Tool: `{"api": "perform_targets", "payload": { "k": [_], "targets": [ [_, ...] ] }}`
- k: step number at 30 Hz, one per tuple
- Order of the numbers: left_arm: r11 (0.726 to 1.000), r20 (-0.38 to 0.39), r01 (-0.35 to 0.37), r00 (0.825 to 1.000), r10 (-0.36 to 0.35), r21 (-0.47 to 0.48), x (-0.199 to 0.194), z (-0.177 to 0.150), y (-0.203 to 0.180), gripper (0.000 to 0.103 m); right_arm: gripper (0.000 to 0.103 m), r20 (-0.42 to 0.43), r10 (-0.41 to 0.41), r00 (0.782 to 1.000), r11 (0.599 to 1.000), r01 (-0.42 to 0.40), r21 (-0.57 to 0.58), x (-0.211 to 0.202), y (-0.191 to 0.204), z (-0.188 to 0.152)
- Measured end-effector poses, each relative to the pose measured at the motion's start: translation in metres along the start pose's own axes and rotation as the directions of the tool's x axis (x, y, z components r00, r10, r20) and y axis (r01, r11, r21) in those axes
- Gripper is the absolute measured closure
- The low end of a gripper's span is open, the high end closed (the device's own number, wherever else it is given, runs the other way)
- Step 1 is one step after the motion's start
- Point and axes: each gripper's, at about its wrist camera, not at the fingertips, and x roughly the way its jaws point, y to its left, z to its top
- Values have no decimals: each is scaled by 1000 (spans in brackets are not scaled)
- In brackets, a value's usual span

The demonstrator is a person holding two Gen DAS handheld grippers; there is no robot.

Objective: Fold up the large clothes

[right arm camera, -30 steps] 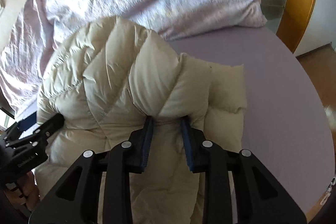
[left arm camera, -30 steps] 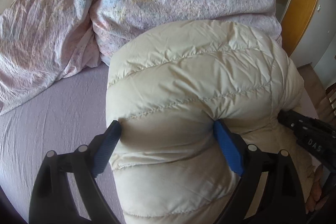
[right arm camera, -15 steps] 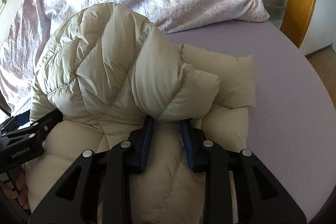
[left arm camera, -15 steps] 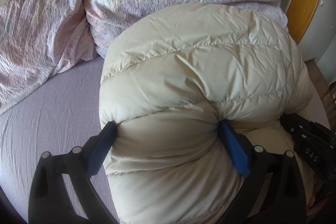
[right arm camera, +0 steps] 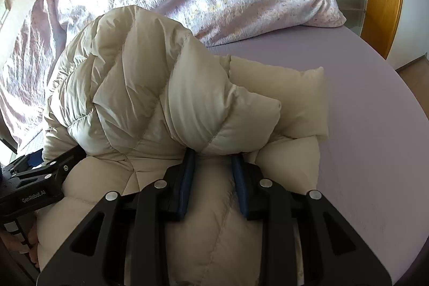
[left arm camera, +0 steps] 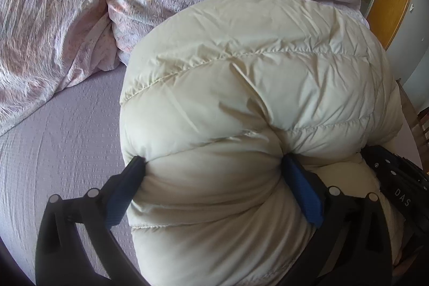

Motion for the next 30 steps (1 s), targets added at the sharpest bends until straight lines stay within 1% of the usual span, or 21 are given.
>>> {"api": "perform_targets", "payload": {
  "k": [5,10,13,15,17,18,19,21,22,24,25,27,29,30],
  "targets": [
    [1000,10,11,1000,-11,-9,2,-1,1,2,74,21,12,1000,1000,-12,-2,0,-1,-1],
    [1000,13,20,1000,-20,-13,2,-1,4,2,74,25,18,1000,1000,-18,-3,0,-1,-1],
    [999,0,34,999,-34,-16,-7,0,10,3,72,-2,44,999,999,-44,3,-4,-5,3],
    [998,-2,55,998,-55,-26,-19,-1,17,5,71,-31,83,996,996,-83,28,-12,-11,9],
    [997,5,65,998,-64,-29,-31,-1,24,5,63,-46,132,990,989,-128,70,-23,-20,13],
    [997,15,69,998,-69,-28,-38,-2,29,5,49,-45,148,988,985,-143,94,-29,-26,14],
    [997,17,73,997,-72,-26,-43,-3,32,5,32,-37,148,988,982,-142,122,-38,-33,17],
    [997,17,75,997,-75,-27,-49,-8,41,5,22,-15,163,987,975,-159,155,-51,-44,20],
    [996,15,82,997,-82,-32,-53,-11,47,5,20,-15,169,986,972,-164,166,-54,-48,20],
    [995,8,93,996,-92,-41,-57,-15,58,5,18,-43,200,979,960,-187,206,-57,-60,23],
    [995,5,95,995,-95,-41,-58,-14,56,5,18,-57,211,976,956,-193,219,-56,-64,23],
    [994,-4,101,995,-101,-47,-59,-15,61,5,18,-105,226,968,949,-195,247,-51,-71,23],
    [993,-8,106,994,-106,-53,-60,-16,64,5,18,-139,253,957,938,-208,275,-44,-75,20],
    [993,-9,105,994,-106,-54,-61,-17,64,5,18,-158,277,948,929,-222,296,-40,-76,18]
  ]
}}
